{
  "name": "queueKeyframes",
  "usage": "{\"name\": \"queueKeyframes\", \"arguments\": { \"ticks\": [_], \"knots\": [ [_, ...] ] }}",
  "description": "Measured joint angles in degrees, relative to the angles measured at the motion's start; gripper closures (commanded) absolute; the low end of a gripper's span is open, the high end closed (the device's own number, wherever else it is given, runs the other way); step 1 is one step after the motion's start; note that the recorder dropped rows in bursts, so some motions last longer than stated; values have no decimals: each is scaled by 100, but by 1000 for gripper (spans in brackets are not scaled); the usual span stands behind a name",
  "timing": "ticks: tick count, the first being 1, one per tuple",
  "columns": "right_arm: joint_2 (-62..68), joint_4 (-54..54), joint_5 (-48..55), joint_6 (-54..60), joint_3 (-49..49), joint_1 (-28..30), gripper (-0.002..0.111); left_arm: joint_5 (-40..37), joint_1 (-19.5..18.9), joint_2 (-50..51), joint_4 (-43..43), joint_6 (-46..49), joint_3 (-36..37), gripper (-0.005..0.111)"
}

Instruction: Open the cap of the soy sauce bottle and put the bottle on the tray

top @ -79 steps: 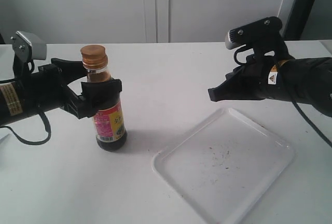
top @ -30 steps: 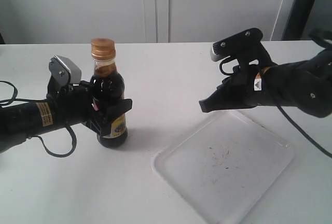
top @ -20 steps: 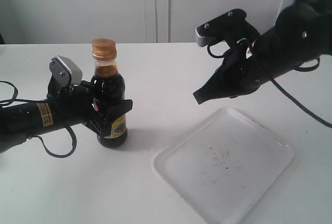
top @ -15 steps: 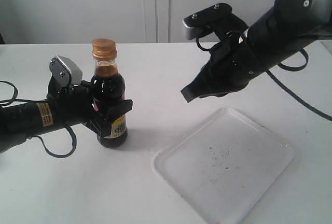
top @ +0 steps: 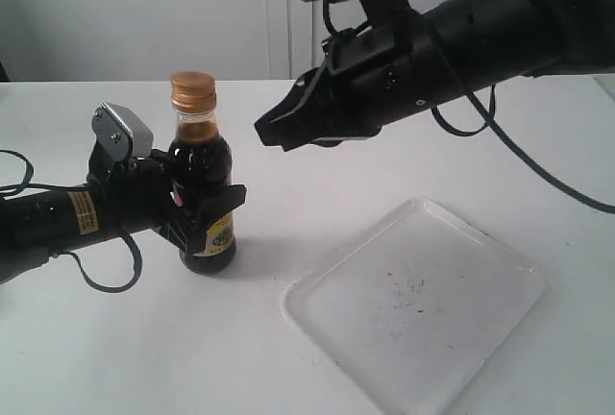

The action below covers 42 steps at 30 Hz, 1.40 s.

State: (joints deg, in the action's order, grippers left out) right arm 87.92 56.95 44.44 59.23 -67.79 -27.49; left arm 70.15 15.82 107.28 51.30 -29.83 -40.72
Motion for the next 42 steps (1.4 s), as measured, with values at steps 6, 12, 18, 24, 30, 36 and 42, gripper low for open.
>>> {"name": "queueKeyframes", "arguments": {
  "ticks": [6, 12, 18, 24, 30, 36, 42],
  "knots": [
    [0, 282, -710, 606, -11, -531, 108, 0, 0, 0, 0, 0, 0, 107],
    [0, 304, -2096, 772, -11, -1243, 108, 0, 0, 0, 0, 0, 0, 107],
    [0, 317, -2970, 786, -11, -1806, 108, 0, 0, 0, 0, 0, 0, 107],
    [0, 339, -3730, 656, 79, -2227, 108, 0, 0, 0, 0, 9, 0, 107],
    [83, 453, -4444, 461, 341, -2385, 108, 0, 0, 0, 0, 9, 0, 107],
    [421, 527, -4626, 276, 341, -2398, 108, 0, 0, 0, 0, 9, 0, 107],
    [598, 527, -4794, 235, 341, -2407, 108, 0, 0, 0, 0, 9, 0, 107]
  ]
}}
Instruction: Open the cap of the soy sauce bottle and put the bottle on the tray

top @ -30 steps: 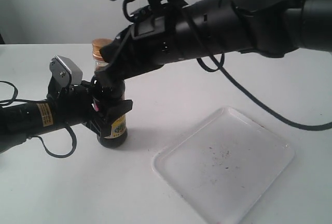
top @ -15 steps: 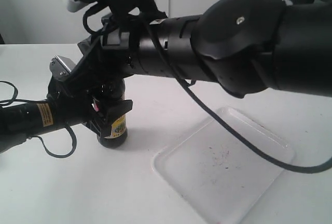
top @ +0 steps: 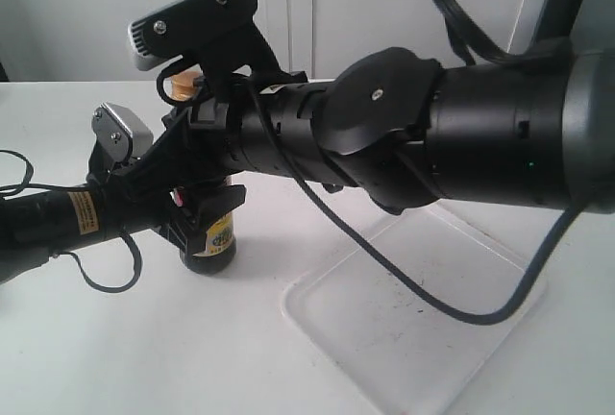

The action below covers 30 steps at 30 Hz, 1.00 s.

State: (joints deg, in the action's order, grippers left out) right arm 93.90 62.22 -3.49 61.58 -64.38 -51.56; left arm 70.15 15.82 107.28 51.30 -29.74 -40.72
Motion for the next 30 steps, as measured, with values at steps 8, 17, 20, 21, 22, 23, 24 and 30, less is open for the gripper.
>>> {"name": "queueKeyframes", "arguments": {
  "ticks": [8, 17, 20, 21, 22, 23, 24, 30],
  "knots": [
    [50, 0, -162, 0, -67, 0, 108, 0, 0, 0, 0, 0, 0, 107],
    [213, 0, -67, 0, -270, 0, 108, 0, 0, 0, 0, 0, 0, 107],
    [366, 0, -21, 0, -488, 0, 108, 0, 0, 0, 0, 0, 0, 107],
    [402, 0, -11, 0, -526, 0, 108, 0, 0, 0, 0, 0, 0, 107],
    [454, 0, -11, 0, -582, 0, 108, 0, 0, 0, 0, 5, 0, 107],
    [479, 0, -26, 0, -591, 0, 108, 0, 0, 0, 0, 5, 0, 107],
    [517, 0, -57, 0, -596, 0, 108, 0, 0, 0, 0, 5, 0, 107],
    [576, 0, -183, 0, -606, 54, 108, 0, 0, 0, 0, 5, 0, 107]
  ]
}}
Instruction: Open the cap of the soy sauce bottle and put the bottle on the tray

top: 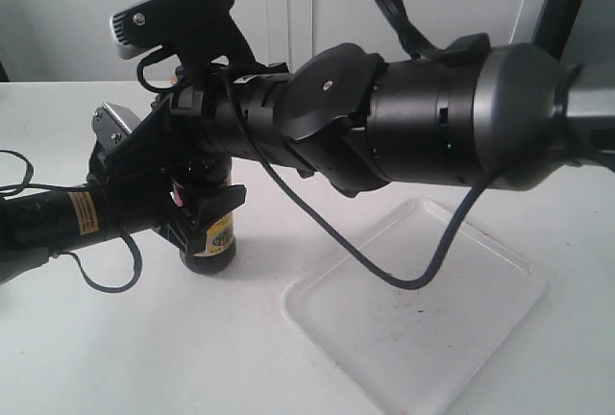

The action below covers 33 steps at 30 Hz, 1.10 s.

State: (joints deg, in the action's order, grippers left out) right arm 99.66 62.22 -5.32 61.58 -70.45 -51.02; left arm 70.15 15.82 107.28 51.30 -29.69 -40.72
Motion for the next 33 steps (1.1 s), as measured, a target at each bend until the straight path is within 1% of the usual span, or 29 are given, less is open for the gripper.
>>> {"name": "queueKeyframes", "arguments": {
  "ticks": [12, 33],
  "knots": [
    [0, -21, 183, 52, -18, 198, 108, -11, 23, 0, -30, 9, 0, 107],
    [-274, -21, 84, 562, -18, 240, 108, -11, 23, 0, -44, 20, 0, 107]
  ]
}}
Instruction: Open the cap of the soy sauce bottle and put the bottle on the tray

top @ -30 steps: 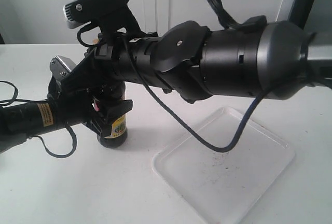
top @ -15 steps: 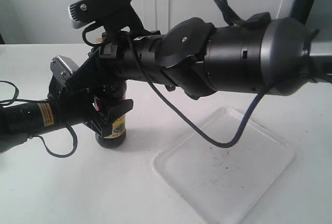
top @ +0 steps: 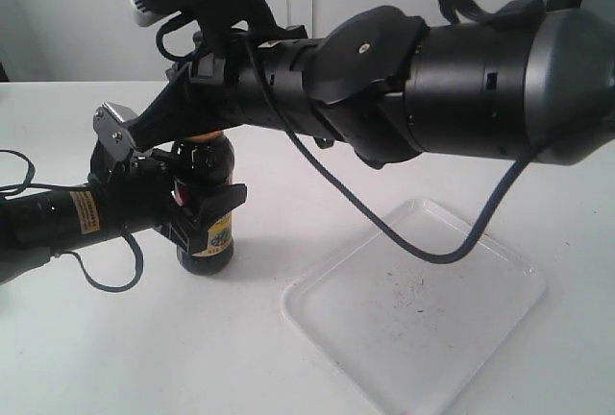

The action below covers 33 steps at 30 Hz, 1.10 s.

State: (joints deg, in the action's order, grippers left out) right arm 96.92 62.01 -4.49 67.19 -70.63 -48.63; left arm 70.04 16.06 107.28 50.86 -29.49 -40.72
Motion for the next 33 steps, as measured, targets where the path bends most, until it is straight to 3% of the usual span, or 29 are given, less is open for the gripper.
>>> {"name": "queueKeyframes", "arguments": {
  "ticks": [15, 33],
  "knots": [
    [0, -3, 67, 955, 0, 4, 108, 10, 0, 0, 10, 21, 0, 107],
    [0, -50, -1204, 2197, 0, 49, 108, 21, 0, 14, -2, 112, 0, 107]
  ]
}}
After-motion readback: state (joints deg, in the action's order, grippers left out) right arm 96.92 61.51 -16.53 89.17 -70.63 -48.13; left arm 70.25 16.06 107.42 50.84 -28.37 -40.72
